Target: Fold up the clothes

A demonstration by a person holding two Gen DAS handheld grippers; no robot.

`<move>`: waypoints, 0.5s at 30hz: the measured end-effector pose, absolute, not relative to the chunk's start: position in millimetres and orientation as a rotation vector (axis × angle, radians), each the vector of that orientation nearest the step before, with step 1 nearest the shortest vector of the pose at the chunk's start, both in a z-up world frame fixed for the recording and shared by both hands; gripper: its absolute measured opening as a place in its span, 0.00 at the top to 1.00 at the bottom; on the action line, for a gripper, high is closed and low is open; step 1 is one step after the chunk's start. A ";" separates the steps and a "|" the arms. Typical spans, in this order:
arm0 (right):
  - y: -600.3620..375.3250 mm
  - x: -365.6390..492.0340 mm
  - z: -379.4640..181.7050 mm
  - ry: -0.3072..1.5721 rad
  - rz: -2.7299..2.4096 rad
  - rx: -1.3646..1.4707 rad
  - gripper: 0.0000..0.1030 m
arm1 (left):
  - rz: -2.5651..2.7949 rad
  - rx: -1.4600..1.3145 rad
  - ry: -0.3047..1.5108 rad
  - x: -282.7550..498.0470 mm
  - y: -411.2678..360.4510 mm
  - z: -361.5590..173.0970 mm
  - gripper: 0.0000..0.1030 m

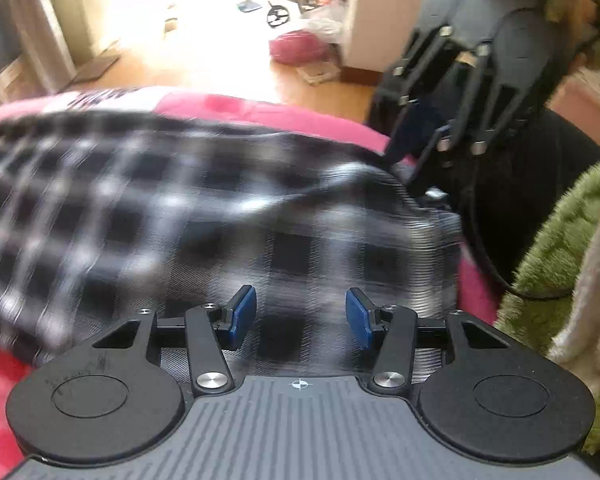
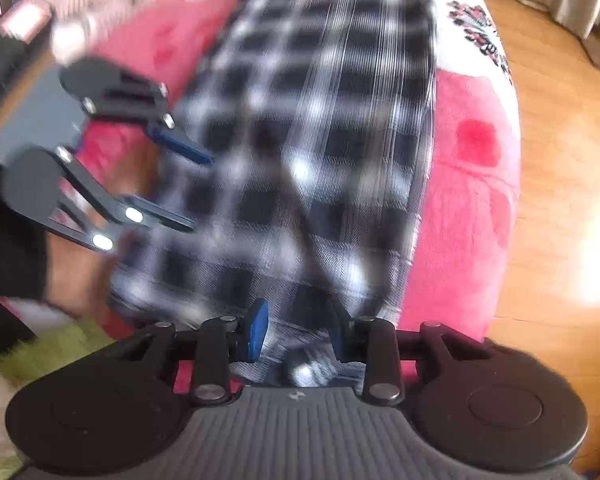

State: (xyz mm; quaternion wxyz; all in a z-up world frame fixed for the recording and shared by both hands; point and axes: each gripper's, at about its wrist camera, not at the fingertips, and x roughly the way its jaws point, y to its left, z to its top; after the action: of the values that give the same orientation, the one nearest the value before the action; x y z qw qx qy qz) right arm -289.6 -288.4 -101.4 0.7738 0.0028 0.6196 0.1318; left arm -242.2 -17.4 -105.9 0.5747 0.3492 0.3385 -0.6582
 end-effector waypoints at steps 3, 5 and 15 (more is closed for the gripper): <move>-297.2 -299.5 -112.8 1.402 0.229 0.061 0.66 | -1.631 0.875 0.754 -259.8 -25.4 -114.2 0.52; -303.2 -307.0 -118.5 1.420 0.195 0.104 0.66 | -1.682 0.935 0.722 -274.6 -26.8 -118.2 0.52; -289.8 -322.2 -134.3 1.406 0.124 0.077 0.92 | -1.788 1.111 0.617 -297.4 -24.1 -133.3 0.52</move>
State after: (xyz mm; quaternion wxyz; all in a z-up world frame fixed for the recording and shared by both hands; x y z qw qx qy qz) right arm -322.2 -289.8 -134.3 0.7606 0.0355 0.6458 0.0568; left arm -297.4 -24.1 -133.3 0.4564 0.4507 0.2503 -0.7252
